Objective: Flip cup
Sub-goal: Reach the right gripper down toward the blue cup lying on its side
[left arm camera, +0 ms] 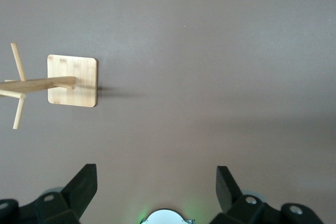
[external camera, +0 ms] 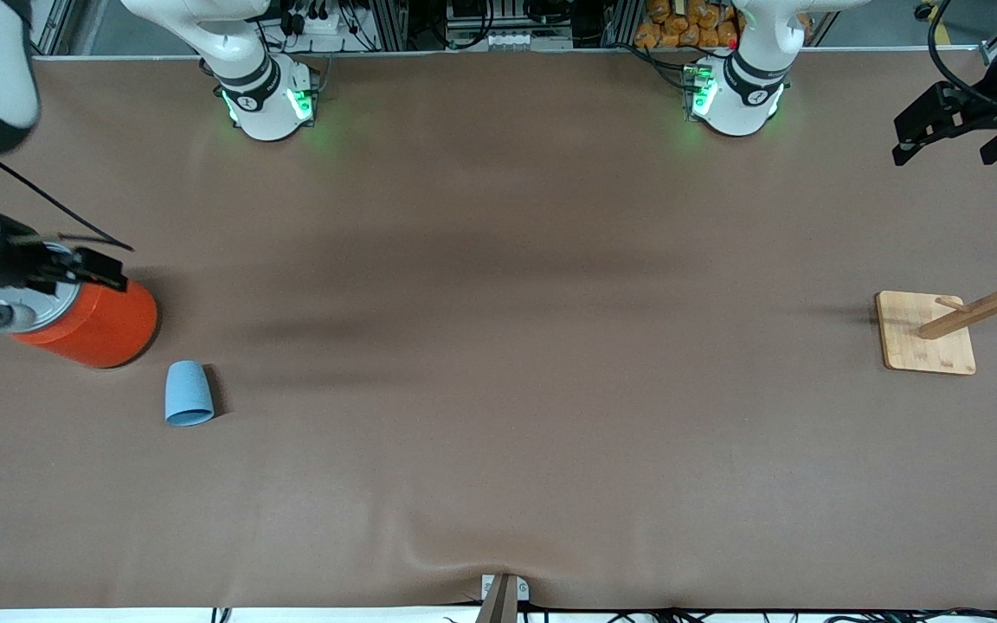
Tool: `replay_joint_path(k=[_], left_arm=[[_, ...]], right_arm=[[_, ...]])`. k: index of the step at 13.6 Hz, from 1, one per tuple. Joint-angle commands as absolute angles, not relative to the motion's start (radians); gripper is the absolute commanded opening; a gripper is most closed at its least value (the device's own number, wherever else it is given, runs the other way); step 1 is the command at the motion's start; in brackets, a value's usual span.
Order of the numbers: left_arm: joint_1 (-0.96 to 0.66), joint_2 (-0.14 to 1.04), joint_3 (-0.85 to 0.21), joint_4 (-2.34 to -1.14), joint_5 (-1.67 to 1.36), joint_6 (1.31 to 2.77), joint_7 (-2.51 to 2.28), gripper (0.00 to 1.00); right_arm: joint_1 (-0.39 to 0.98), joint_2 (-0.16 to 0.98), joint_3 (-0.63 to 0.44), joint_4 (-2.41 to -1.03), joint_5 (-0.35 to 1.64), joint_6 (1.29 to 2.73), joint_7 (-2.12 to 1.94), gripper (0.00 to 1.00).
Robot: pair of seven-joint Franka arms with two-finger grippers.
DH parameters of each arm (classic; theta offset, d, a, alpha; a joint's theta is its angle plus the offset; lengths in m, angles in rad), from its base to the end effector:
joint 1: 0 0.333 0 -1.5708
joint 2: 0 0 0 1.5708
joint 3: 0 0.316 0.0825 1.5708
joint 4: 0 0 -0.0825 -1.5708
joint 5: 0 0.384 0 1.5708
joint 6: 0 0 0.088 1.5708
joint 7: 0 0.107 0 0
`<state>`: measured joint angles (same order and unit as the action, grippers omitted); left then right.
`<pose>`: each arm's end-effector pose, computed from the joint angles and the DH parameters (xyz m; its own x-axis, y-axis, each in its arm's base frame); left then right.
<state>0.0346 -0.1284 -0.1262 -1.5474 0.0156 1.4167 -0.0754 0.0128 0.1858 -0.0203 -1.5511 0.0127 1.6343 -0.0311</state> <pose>0.4942 -0.0488 0.6889 0.9999 -0.0128 -0.0009 -0.0128 -0.9994 -0.0317 0.6084 -0.0023 0.5308 0.9945 0.0228 -0.1021 0.0217 -0.9997 -0.0120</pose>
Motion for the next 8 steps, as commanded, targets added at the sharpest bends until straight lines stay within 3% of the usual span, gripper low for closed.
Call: replay_joint_path(k=[1, 3, 8], left_arm=[[0.055, -0.124, -0.130, -1.529, 0.026, 1.394, -0.078, 1.00], [0.057, -0.118, -0.130, -1.532, 0.025, 1.394, -0.078, 1.00], [0.061, -0.110, -0.130, -1.529, 0.017, 1.413, -0.080, 1.00]], right_arm=[[0.011, 0.169, -0.020, -1.707, -0.005, 1.792, -0.053, 1.00], [0.003, 0.187, -0.021, -1.776, -0.005, 1.918, -0.119, 1.00], [-0.023, 0.336, -0.023, -1.763, -0.008, 1.992, -0.167, 1.00]])
